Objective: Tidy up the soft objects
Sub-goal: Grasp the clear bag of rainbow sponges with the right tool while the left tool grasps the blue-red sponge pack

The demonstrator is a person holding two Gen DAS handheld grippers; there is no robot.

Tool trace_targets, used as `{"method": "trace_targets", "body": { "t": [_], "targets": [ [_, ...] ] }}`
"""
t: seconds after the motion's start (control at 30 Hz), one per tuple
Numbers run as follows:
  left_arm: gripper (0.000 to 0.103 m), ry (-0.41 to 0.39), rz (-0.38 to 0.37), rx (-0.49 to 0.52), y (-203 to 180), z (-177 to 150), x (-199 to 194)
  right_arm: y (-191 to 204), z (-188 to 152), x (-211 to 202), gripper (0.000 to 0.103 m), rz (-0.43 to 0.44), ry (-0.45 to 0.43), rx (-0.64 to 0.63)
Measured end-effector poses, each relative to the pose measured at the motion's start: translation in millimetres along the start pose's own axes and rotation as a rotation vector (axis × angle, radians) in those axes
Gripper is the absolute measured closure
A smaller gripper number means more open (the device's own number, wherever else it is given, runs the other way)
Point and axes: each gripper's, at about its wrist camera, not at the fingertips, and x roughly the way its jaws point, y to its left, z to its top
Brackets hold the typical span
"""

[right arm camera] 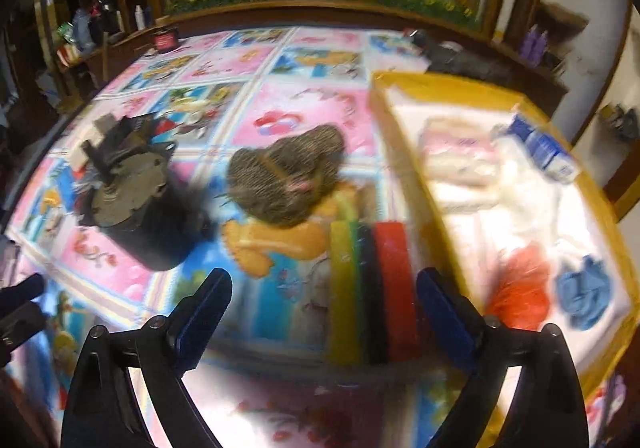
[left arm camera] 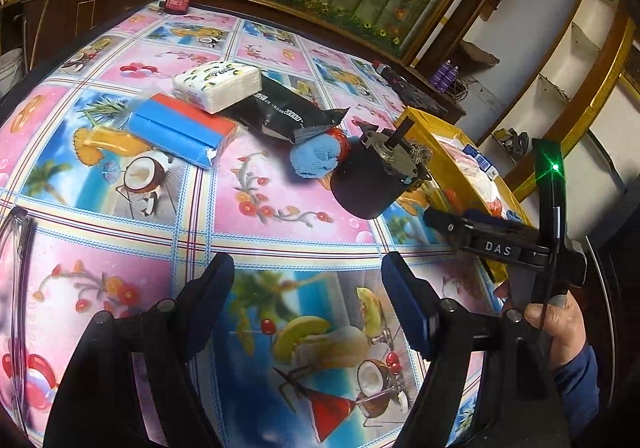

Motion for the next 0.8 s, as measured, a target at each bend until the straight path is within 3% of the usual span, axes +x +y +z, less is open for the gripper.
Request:
{"method": "trace_targets", "body": {
  "t": [0.07, 0.17, 0.3, 0.43, 0.6, 0.8],
  "targets": [
    [0.027, -0.002, 0.001, -0.002, 0.6, 0.1, -0.3, -5.5, -6.2, 6.6, 0.008, 0.108, 0.046, 0.032],
    [0.027, -0.001, 0.003, -0.006, 1.5, 0.1, 0.1, -2.3, -10.6, -0.5, 0.008, 0.154, 0.028, 0.010],
    [0.027, -0.002, 0.004, -0.008, 2.2, 0.1, -0.1, -1.5, -17.5, -16.3, 0.013, 0.342, 0.020, 0.009],
    [0.027, 0.001, 0.005, -0.012, 3.2, 0.2, 0.5, -13.9, -18.3, -27.5, 0.013, 0.195, -0.043, 0.025],
    [0.027, 0.006, 0.010, -0.021, 5.0, 0.6, 1.8, -18.4, -22.5, -23.9, 0.013, 0.213, -0.019, 0.036],
    [0.027, 0.013, 0.019, -0.023, 5.5, 0.9, 3.7, -21.0, -12.7, -12.0, 0.014, 0.123, 0.020, 0.047]
  ]
}}
